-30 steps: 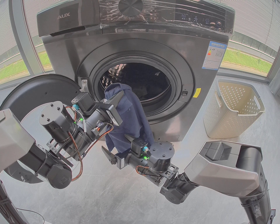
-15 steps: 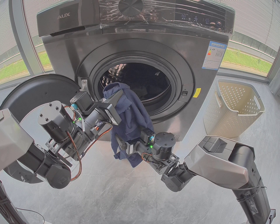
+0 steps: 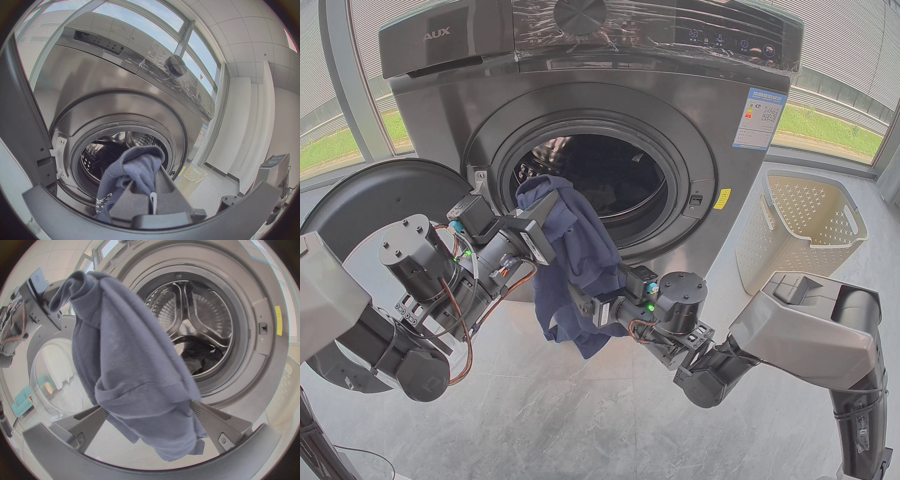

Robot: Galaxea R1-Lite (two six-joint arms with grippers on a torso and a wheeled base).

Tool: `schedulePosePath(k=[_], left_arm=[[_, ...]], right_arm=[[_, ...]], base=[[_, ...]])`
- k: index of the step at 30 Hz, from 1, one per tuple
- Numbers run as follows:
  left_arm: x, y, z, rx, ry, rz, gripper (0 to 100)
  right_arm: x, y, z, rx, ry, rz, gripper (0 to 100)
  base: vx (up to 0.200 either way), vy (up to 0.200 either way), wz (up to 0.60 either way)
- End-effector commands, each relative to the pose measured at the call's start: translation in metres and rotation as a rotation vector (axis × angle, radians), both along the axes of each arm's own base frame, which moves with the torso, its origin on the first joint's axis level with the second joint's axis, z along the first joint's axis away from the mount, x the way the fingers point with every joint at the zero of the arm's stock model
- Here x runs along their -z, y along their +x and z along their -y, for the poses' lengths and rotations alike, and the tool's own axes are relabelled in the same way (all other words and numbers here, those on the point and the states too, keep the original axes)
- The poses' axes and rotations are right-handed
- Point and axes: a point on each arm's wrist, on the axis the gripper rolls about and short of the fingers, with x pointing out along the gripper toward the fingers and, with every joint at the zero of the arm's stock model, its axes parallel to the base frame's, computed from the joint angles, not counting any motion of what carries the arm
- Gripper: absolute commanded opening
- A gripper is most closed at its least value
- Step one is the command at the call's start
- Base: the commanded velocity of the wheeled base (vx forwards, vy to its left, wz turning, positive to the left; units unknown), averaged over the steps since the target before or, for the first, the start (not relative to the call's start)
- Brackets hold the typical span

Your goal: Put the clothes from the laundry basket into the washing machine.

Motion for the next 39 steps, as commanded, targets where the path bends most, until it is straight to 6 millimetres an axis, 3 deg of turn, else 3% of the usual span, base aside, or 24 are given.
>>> schedulePosePath(k=[1, 6, 7, 24, 25, 39], left_arm=[[-0.001, 0.0, -0.001, -0.002, -0.001, 0.002, 0], [-0.001, 0.0, -0.001, -0.002, -0.001, 0.002, 0], [-0.001, 0.0, -0.001, -0.002, -0.001, 0.002, 0], [-0.001, 0.001, -0.001, -0.002, -0.001, 0.003, 0], [-0.002, 0.001, -0.001, -0.004, -0.003, 0.006, 0], [-0.003, 0.001, -0.001, -0.005, -0.006, 0.011, 0]], right_arm=[[-0.017, 0.002, 0.014, 0.027, 0.016, 0.019, 100], [-0.015, 0.007, 0.018, 0.041, 0.018, 0.02, 100], [-0.015, 0.007, 0.018, 0.041, 0.018, 0.02, 0], [-0.018, -0.011, 0.019, 0.016, 0.006, 0.004, 0], [-0.019, -0.016, 0.021, 0.01, -0.003, -0.005, 100], [-0.009, -0.033, 0.012, -0.049, -0.042, -0.037, 100]], base=[[0.0, 0.0, 0.0], [0.0, 0.0, 0.0], [0.0, 0.0, 0.0], [0.0, 0.0, 0.0], [0.0, 0.0, 0.0], [0.0, 0.0, 0.0]])
